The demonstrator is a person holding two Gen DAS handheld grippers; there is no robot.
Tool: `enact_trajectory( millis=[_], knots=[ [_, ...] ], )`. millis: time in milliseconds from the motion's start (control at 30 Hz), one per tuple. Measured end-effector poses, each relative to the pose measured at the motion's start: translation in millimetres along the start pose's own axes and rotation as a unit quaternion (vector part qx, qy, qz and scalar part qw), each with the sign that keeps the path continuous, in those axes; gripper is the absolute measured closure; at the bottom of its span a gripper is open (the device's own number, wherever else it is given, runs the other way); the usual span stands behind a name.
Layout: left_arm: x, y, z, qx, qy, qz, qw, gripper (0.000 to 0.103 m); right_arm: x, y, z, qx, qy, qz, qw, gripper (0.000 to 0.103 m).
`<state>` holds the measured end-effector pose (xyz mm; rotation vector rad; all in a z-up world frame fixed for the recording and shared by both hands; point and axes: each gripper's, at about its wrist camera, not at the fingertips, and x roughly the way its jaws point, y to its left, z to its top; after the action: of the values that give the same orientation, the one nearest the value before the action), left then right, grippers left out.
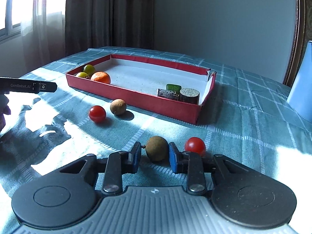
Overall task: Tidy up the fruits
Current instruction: 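Carry the brown fruit into the box and open the right gripper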
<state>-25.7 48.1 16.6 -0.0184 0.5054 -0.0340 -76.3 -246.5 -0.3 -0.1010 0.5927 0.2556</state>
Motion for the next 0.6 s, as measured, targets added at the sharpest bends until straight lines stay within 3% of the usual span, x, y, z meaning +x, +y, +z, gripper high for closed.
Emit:
enact_trajectory(
  millis=[67, 300, 600],
  knots=[
    [-0.1, -0.6, -0.2, 0.001, 0.0, 0.001, 1.0, 0.0, -6.6, -2.6, 4.3, 0.012, -0.018, 0.012, 1.0, 0.073],
    [1.5, -3.5, -0.7, 0.011, 0.003, 0.007, 0.9999, 0.0, -1.1, -26.6, 54.5, 0.032, -0.072, -0.016, 0.997, 0.074],
    [4.2, -3.5, -0.9, 0.012, 0.011, 0.009, 0.9998, 0.0, 83.9, -56.4, 93.1, 0.04, -0.015, -0.061, 0.997, 0.074]
  ],
)
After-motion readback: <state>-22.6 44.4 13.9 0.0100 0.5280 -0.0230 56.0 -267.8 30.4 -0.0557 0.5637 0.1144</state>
